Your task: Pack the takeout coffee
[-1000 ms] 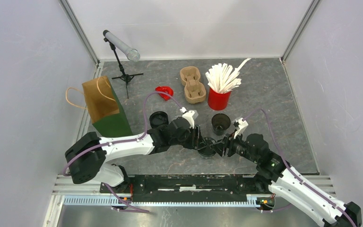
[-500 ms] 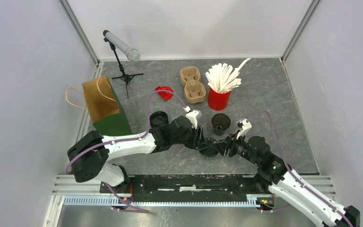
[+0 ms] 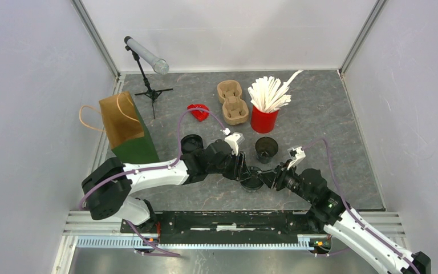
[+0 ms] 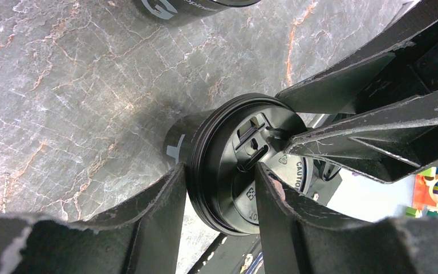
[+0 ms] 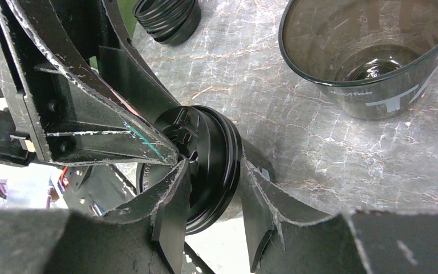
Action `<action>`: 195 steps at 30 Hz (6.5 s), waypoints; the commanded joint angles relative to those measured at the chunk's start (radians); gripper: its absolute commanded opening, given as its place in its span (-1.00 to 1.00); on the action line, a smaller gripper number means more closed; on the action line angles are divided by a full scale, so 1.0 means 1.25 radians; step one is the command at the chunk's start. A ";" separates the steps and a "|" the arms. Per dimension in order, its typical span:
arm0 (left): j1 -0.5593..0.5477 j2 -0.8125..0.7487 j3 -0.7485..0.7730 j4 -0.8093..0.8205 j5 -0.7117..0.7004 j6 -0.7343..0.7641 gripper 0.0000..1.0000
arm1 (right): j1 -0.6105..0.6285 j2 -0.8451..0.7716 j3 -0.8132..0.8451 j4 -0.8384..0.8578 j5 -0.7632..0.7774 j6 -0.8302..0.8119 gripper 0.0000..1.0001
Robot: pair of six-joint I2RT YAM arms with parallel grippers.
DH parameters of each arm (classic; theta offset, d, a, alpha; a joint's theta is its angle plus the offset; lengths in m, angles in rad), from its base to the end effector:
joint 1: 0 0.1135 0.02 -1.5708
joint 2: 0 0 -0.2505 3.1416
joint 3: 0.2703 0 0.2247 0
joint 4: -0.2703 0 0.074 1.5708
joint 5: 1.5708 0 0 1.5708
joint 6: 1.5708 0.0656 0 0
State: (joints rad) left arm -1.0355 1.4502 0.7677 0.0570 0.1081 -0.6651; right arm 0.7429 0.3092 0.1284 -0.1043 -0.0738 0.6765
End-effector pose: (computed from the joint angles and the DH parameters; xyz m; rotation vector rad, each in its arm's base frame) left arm 0.1513 -0.2690 0.1906 0.5080 2.3502 -1.0093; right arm 0.0991 0.0976 0.1706 -0.1211 1.9880 1.0274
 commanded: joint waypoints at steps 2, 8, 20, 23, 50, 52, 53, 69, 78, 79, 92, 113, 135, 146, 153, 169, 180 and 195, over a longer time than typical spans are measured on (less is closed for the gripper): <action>0.000 0.043 -0.038 -0.171 -0.026 0.061 0.06 | -0.003 -0.042 -0.066 0.018 -0.017 0.051 -0.18; 0.000 0.051 -0.039 -0.176 -0.030 0.053 0.05 | -0.003 -0.069 -0.144 0.060 -0.036 0.078 -0.28; 0.000 0.080 -0.059 -0.163 -0.037 0.030 0.05 | -0.003 -0.104 -0.308 0.077 -0.049 0.119 -0.35; 0.001 0.090 -0.067 -0.154 -0.039 0.022 0.04 | -0.003 -0.111 -0.336 0.077 -0.058 0.118 -0.36; 0.000 0.078 -0.079 -0.183 -0.081 -0.025 0.01 | -0.003 -0.044 -0.082 0.012 -0.009 0.048 0.00; -0.001 0.079 -0.079 -0.189 -0.084 -0.028 0.01 | -0.003 -0.041 -0.070 0.007 -0.010 0.050 0.00; -0.001 0.076 -0.079 -0.191 -0.084 -0.030 0.01 | -0.003 -0.043 -0.064 0.002 -0.012 0.051 0.00; -0.001 0.059 -0.070 -0.216 -0.108 -0.025 0.00 | -0.003 -0.056 -0.018 -0.103 -0.023 0.064 -0.14; -0.001 0.047 -0.076 -0.216 -0.112 -0.028 0.00 | -0.003 -0.061 -0.012 -0.163 -0.009 0.071 -0.16; -0.001 0.047 -0.074 -0.218 -0.113 -0.028 0.00 | -0.003 -0.059 -0.014 -0.161 -0.013 0.071 -0.21; -0.001 0.067 -0.076 -0.251 -0.159 -0.046 -0.02 | -0.003 -0.108 -0.278 -0.016 -0.082 0.155 -0.47; -0.002 -0.018 -0.122 -0.205 -0.111 -0.136 -0.04 | -0.003 0.167 -0.283 0.185 -0.033 0.007 -0.45; -0.001 -0.007 -0.090 -0.233 -0.110 0.040 -0.06 | -0.003 0.134 0.063 -0.084 0.101 -0.141 0.06; 0.001 0.060 -0.064 -0.176 -0.036 0.129 -0.06 | -0.006 0.182 0.158 -0.060 0.029 -0.210 -0.13; 0.000 0.098 -0.049 -0.164 -0.011 0.153 -0.06 | -0.015 0.245 0.179 -0.006 -0.025 -0.242 -0.29; 0.000 0.103 -0.050 -0.171 -0.024 0.153 -0.06 | -0.029 0.250 0.278 -0.098 -0.001 -0.281 -0.17; -0.001 0.097 -0.060 -0.159 -0.023 0.148 -0.06 | -0.029 0.296 0.253 -0.067 -0.018 -0.298 -0.44; 0.000 0.095 -0.109 -0.134 -0.042 0.074 -0.05 | -0.029 0.279 0.013 -0.020 -0.021 -0.177 -0.59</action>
State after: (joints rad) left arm -1.0245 1.4891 0.7361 0.1753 0.1322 -0.6037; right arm 0.7052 0.6449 0.2760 -0.0288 -0.1024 0.3935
